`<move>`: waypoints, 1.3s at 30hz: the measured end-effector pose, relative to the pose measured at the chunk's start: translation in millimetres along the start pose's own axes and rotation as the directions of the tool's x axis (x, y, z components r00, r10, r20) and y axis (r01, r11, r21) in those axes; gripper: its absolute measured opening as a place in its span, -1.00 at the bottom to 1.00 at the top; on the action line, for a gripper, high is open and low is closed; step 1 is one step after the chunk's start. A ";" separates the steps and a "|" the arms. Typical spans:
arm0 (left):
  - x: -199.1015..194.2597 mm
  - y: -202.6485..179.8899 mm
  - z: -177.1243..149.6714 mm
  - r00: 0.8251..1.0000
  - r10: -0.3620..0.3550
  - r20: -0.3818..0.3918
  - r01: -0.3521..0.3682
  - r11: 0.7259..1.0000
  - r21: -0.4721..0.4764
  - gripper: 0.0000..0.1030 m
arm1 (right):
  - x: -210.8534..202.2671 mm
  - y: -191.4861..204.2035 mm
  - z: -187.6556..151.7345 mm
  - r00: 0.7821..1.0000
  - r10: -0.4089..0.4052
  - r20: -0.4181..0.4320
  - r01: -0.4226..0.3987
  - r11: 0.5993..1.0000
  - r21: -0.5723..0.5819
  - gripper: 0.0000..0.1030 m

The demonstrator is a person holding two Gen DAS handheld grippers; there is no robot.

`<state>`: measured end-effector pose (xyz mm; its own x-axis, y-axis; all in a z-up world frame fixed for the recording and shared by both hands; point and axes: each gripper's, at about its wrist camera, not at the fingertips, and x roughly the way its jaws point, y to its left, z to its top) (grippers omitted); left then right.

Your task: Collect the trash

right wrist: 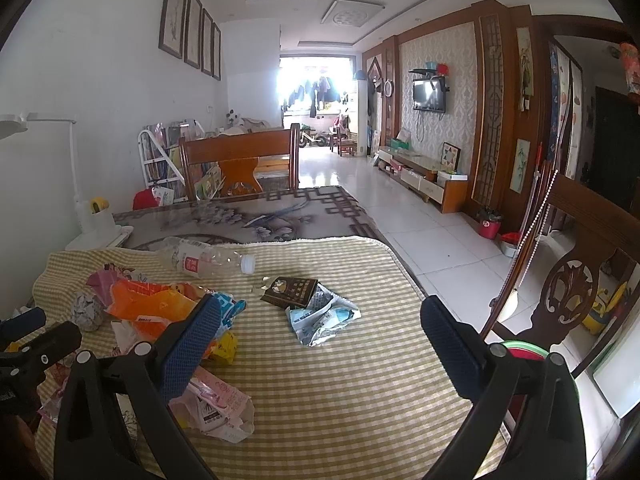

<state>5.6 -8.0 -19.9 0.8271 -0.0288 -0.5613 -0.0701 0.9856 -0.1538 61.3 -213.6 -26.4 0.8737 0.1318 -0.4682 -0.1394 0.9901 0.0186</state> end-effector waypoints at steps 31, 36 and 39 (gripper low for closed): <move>4.2 108.3 -9.1 0.971 0.209 -0.113 -0.235 0.911 -0.337 0.89 | 0.5 3.6 -1.5 1.000 0.001 -0.008 -0.001 1.000 -0.002 0.87; 22.0 169.4 -46.8 0.954 0.132 -0.270 -0.266 0.787 -0.556 0.63 | 0.6 5.4 -1.4 1.000 0.013 -0.013 -0.013 1.000 0.013 0.87; 30.7 180.1 -51.4 0.957 0.081 -0.278 -0.240 0.758 -0.606 0.63 | 0.4 6.7 -1.5 0.999 0.025 -0.020 -0.025 1.000 0.016 0.87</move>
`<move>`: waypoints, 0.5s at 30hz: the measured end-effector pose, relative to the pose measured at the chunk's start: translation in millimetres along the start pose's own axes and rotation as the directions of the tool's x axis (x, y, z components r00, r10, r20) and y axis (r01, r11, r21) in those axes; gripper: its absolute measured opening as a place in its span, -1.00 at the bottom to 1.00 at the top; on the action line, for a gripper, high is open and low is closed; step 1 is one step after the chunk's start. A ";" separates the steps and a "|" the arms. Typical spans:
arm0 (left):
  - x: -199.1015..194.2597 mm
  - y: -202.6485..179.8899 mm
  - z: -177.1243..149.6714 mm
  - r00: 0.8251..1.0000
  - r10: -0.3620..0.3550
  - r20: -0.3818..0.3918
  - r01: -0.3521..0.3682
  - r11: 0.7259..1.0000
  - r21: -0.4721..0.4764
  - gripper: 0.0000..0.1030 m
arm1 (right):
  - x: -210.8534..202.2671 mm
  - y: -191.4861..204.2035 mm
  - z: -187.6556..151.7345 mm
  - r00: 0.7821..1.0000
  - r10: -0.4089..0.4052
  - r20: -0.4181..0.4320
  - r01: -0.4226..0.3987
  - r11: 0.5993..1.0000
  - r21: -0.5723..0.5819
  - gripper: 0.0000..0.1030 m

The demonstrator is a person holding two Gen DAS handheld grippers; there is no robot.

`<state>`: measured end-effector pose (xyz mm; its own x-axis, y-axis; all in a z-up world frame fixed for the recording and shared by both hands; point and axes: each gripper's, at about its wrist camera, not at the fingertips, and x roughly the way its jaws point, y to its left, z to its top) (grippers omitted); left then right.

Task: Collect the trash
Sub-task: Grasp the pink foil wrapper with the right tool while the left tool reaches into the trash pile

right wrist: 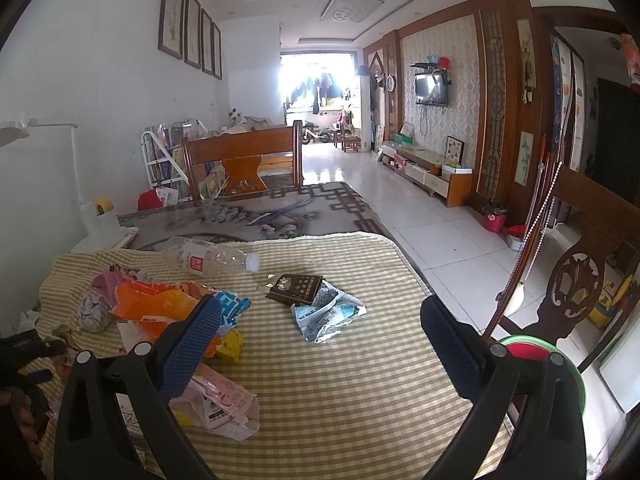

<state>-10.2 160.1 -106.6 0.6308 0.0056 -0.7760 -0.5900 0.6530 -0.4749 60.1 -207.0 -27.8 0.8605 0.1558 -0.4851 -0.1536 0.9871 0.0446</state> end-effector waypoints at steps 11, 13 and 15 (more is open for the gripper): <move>3.3 -27.3 2.1 0.999 -0.018 0.026 0.015 0.994 0.104 -0.23 | -1.3 -4.2 4.6 1.000 0.021 -0.005 -0.021 1.000 0.011 0.87; -5.3 -29.5 3.2 0.998 -0.039 0.051 0.033 0.993 0.113 -0.48 | -2.1 -3.4 4.9 0.999 0.036 -0.008 -0.035 0.999 0.009 0.87; -11.5 -36.1 3.3 0.996 -0.062 0.063 0.053 0.988 0.144 -0.53 | -3.0 -0.8 4.8 0.998 0.054 -0.011 -0.055 0.998 -0.008 0.87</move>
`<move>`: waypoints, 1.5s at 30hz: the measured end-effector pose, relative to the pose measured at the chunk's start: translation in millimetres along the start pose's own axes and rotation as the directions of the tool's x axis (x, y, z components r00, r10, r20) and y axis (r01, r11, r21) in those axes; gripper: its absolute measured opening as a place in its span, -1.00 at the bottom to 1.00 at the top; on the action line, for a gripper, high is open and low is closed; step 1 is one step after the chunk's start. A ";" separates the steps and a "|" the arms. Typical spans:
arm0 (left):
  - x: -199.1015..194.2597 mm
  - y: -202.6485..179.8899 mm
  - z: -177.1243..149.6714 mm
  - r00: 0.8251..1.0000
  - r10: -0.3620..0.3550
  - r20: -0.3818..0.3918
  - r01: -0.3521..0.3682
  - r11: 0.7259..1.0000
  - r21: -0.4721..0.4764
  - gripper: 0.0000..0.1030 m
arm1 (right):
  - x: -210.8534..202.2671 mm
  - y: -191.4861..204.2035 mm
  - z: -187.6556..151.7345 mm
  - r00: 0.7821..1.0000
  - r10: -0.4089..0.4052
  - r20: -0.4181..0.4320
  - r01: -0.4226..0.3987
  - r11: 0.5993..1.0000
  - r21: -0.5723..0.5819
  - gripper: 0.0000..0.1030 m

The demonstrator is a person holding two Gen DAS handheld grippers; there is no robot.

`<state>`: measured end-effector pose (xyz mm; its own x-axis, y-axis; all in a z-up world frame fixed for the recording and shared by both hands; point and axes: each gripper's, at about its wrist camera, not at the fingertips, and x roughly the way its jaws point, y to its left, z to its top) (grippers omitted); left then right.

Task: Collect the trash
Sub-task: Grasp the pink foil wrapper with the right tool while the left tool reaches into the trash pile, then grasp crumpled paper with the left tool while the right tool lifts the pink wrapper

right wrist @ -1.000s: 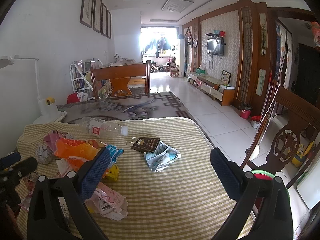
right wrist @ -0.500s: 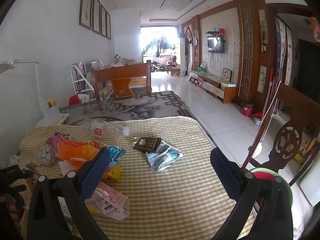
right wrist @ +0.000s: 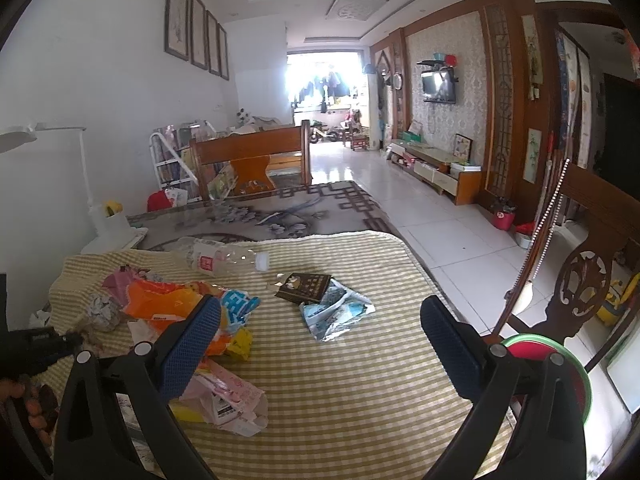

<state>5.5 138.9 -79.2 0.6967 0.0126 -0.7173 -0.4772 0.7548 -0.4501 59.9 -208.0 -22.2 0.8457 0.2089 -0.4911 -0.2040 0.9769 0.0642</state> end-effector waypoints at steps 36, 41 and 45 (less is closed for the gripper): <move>-70.8 7.7 26.3 0.980 -0.060 0.188 0.043 0.994 0.097 -0.55 | 76.7 264.7 -90.7 0.714 0.234 -0.660 -0.682 0.444 -0.581 -0.60; -67.8 5.4 25.9 0.981 -0.063 0.181 0.047 0.995 0.091 -0.55 | 67.9 252.1 -71.4 0.705 0.306 -0.640 -0.693 0.490 -0.529 -0.78; -66.8 6.3 26.0 0.982 -0.065 0.180 0.050 0.995 0.089 -0.54 | 43.1 234.3 -50.6 0.716 0.373 -0.590 -0.686 0.532 -0.496 -0.78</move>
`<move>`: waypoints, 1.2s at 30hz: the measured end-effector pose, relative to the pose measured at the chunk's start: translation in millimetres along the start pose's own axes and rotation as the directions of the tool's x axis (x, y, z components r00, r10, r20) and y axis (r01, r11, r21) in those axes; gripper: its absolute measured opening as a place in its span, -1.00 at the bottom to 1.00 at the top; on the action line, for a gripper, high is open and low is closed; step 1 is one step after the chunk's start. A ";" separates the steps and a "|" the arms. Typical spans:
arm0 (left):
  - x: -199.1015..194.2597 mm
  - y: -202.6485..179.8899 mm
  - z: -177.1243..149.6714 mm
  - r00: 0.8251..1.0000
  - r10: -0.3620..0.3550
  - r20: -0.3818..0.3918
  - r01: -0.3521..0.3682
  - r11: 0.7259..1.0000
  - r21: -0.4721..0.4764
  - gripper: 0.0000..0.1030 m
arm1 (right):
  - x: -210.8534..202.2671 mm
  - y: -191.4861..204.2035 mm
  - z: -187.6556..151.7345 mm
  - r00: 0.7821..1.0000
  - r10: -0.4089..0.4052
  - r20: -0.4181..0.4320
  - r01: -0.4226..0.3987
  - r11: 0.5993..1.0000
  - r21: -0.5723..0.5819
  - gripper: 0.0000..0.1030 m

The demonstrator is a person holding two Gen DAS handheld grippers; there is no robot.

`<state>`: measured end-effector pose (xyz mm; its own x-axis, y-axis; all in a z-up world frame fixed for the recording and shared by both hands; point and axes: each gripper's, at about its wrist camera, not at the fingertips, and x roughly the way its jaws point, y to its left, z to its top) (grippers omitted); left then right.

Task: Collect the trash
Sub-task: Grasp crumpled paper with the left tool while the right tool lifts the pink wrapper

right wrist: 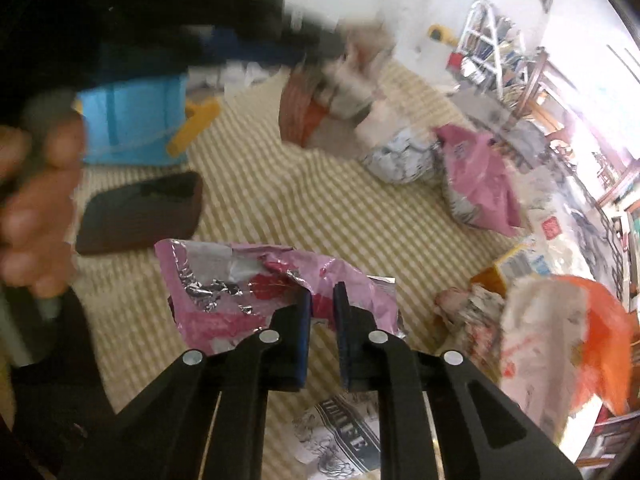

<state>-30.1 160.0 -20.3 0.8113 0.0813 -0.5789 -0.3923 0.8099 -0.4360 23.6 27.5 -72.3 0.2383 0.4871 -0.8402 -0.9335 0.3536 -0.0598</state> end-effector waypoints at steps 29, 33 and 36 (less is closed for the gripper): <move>5.0 -103.8 -57.0 0.990 -0.119 -0.074 0.137 0.931 0.338 -0.54 | -201.2 -84.3 -167.3 0.916 -0.336 0.217 0.152 0.794 0.589 -0.78; -8.7 -134.8 -68.2 0.985 -0.158 -0.070 0.173 0.914 0.367 -0.54 | -222.6 -102.7 -197.9 0.901 -0.355 0.249 0.113 0.747 0.656 -0.78; -15.7 -160.4 -73.8 0.977 -0.201 -0.073 0.214 0.902 0.375 -0.54 | -235.9 -117.1 -220.4 0.893 -0.346 0.287 0.047 0.707 0.705 -0.78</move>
<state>-12.0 -14.1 7.9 0.8399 -0.1260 -0.5280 -0.0177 0.9658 -0.2586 17.6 -304.8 14.1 0.6124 0.5421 -0.5753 -0.4602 0.8363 0.2981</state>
